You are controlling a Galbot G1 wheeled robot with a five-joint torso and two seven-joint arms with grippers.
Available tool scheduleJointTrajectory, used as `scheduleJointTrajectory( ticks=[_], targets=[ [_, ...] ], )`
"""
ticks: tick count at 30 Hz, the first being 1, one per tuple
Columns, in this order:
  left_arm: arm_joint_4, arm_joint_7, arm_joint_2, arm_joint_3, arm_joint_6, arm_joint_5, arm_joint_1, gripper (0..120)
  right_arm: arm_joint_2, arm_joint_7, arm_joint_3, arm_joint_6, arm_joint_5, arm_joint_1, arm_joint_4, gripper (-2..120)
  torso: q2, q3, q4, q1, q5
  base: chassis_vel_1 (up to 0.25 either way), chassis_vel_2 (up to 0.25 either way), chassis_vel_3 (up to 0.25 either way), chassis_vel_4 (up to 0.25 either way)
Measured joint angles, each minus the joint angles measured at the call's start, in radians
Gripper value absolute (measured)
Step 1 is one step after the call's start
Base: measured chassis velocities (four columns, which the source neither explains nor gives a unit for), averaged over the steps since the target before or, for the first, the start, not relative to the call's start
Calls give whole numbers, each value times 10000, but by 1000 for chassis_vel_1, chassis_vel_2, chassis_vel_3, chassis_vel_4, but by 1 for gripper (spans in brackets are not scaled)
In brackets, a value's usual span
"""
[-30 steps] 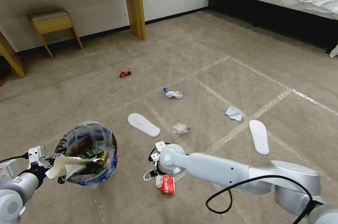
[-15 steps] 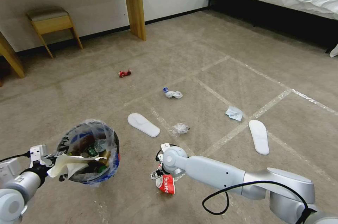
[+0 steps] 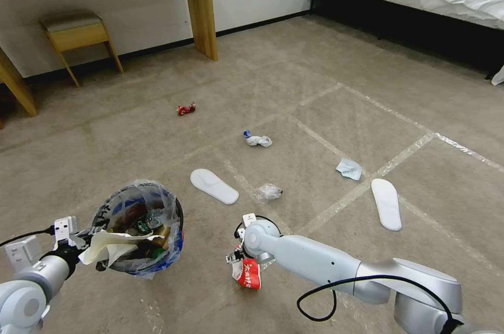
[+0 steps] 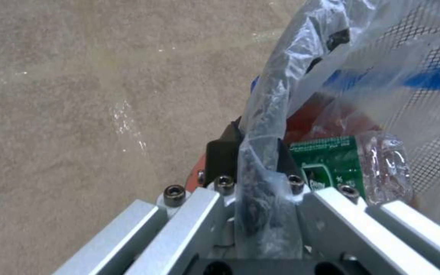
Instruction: Pick up the trash bin and place the garbage on the floor into it.
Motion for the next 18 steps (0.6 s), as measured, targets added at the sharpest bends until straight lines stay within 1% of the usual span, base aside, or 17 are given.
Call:
scheduleJointTrajectory(
  ticks=[8, 13, 16, 17, 18],
  targets=[
    [-9, 31, -56, -96, -45, -4, 59, 1, 296, -89, -75, 47, -425, -107, -418, 100, 0, -1, 0, 0, 0, 0, 0, 0, 0],
    [-47, 37, -69, -96, -54, -7, 75, 1, 319, -92, -161, 50, -601, -148, -488, 100, 0, 0, 0, 0, 0, 0, 0, 0, 0],
    [-75, 37, -69, -83, -71, -14, 71, 1, 197, -37, -207, 80, -655, -146, -348, 87, 0, -1, -1, 0, 0, 0, 0, 0, 0],
    [-75, 37, -69, -83, -71, -14, 71, 1, 197, -37, -207, 80, -655, -146, -348, 87, 0, -1, -1, 0, 0, 0, 0, 0, 0],
    [-82, 37, -69, -62, -78, -14, 67, 1, 143, -17, -224, 82, -644, -133, -263, 82, 0, -1, -2, 0, -1, 0, 0, 0, 0]
  ],
)
